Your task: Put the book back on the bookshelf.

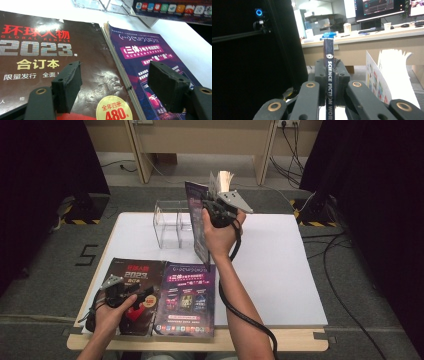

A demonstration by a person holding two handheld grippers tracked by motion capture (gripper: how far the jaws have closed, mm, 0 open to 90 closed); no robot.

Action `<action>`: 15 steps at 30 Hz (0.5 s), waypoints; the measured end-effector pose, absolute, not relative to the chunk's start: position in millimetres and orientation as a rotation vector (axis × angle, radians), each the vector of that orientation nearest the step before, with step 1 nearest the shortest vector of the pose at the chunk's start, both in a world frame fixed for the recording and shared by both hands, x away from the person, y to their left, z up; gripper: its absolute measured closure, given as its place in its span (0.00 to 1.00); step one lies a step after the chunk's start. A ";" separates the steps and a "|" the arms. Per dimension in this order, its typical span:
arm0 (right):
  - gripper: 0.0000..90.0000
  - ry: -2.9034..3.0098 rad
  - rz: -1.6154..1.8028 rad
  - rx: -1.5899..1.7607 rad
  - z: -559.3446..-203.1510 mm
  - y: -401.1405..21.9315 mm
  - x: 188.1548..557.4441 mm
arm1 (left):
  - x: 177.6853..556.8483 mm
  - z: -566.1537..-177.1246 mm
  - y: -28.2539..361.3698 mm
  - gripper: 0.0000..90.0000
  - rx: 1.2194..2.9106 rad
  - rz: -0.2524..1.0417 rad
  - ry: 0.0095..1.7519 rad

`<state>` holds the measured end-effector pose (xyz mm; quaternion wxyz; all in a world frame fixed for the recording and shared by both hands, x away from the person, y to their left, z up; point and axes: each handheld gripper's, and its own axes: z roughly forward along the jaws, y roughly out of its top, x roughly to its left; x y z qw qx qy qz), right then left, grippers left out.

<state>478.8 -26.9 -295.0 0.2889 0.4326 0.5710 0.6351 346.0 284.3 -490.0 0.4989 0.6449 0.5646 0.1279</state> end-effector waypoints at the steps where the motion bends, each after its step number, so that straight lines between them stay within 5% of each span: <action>1: 0.94 1.515 1.692 1.149 -295.3 -26.2 480.6 | 346.1 -490.3 284.2 0.29 1.563 0.307 1.366; 15: 0.93 1.506 1.656 1.120 -321.5 -22.5 480.1 | 346.1 -492.8 284.5 0.29 1.565 0.292 1.369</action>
